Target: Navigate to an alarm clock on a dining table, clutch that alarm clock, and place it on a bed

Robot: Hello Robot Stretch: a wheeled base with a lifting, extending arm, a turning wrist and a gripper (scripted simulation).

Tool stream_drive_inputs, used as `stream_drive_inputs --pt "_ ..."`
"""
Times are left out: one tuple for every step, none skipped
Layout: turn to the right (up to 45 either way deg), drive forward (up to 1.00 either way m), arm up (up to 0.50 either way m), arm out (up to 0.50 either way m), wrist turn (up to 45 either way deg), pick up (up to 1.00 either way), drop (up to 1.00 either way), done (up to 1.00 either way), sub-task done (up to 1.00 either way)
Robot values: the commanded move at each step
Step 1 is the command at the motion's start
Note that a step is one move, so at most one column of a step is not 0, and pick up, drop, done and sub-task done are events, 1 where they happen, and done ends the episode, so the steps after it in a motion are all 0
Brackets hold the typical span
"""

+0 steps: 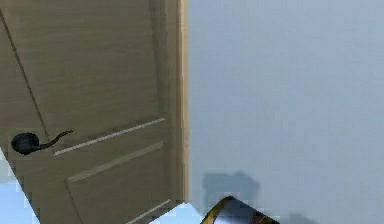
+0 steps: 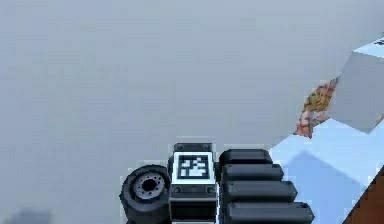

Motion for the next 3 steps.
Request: stream_drive_inputs --pt "-24.0 0.0 0.0 0.0 0.0 0.0 0.0 0.0 0.0" --pt "0.0 0.05 0.0 0.0 0.0 0.0 0.0 0.0 0.0" --pt "45.0 0.0 0.0 0.0 0.0 0.0 0.0 0.0 0.0"
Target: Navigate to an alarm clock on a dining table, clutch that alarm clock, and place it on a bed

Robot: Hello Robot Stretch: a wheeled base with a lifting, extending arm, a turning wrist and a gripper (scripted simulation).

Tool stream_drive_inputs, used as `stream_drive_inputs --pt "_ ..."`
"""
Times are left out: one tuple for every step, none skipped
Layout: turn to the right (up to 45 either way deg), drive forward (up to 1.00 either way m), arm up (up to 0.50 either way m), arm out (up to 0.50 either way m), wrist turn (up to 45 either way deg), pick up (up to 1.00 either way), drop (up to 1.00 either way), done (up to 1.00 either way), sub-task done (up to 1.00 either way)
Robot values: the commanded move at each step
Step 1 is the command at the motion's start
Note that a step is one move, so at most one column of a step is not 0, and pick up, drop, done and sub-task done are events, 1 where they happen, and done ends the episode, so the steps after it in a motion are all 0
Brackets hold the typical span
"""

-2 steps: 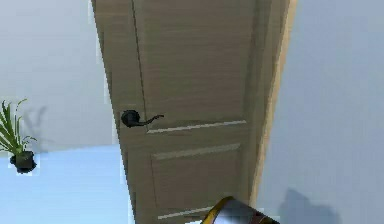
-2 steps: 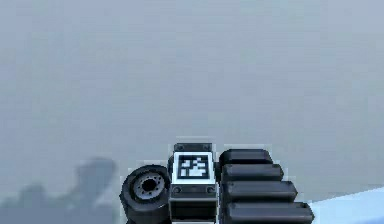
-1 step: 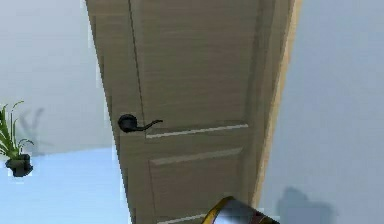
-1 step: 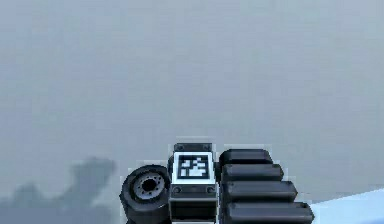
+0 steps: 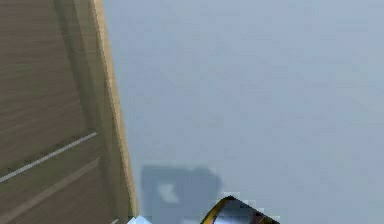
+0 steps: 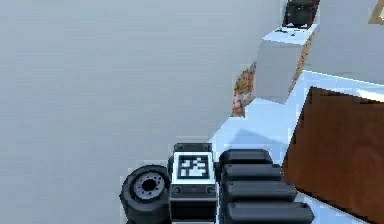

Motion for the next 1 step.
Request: stream_drive_inputs --pt "18.0 0.0 0.0 0.0 0.0 0.0 0.0 0.0 0.0"
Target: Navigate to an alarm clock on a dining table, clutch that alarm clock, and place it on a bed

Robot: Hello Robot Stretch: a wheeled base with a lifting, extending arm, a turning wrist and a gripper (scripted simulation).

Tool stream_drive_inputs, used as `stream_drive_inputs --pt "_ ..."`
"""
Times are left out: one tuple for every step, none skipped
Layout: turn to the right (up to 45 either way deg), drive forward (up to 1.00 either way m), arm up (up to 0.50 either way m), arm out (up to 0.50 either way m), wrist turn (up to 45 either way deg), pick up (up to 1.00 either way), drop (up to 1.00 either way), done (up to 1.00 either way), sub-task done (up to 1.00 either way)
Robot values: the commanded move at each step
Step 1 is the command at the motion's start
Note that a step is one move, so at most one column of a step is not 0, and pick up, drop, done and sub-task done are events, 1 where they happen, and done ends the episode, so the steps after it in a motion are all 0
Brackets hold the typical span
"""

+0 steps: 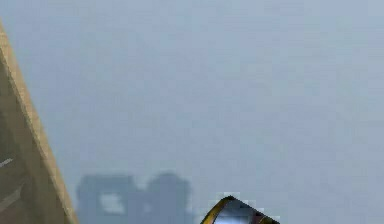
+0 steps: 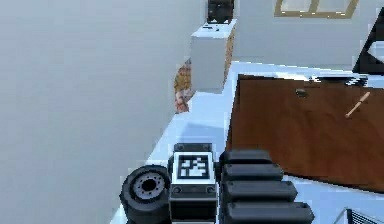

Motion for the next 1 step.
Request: stream_drive_inputs --pt "0.0 0.15 0.0 0.0 0.0 0.0 0.0 0.0 0.0"
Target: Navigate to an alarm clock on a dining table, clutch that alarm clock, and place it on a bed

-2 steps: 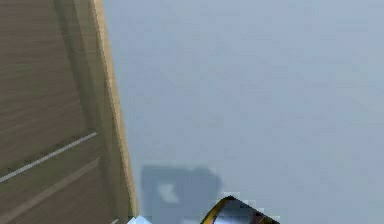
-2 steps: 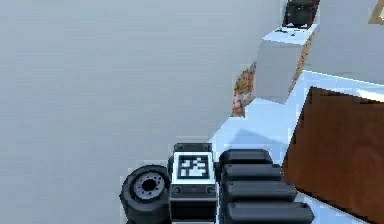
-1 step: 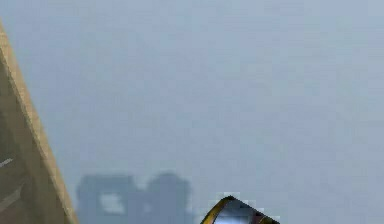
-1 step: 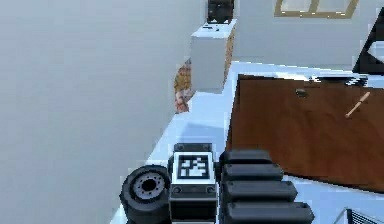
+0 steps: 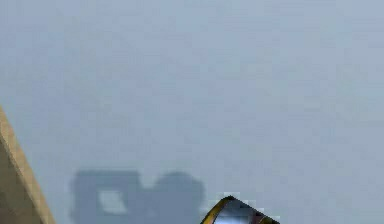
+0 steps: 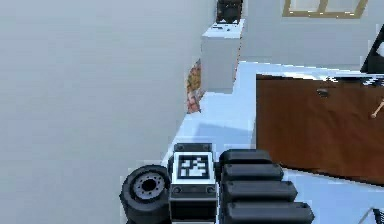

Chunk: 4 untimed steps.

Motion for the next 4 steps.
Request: stream_drive_inputs --pt "45.0 0.0 0.0 0.0 0.0 0.0 0.0 0.0 0.0" --pt "45.0 0.0 0.0 0.0 0.0 0.0 0.0 0.0 0.0" --pt "6.0 0.0 0.0 0.0 0.0 0.0 0.0 0.0 0.0" --pt "0.0 0.6 0.0 0.0 0.0 0.0 0.0 0.0 0.0"
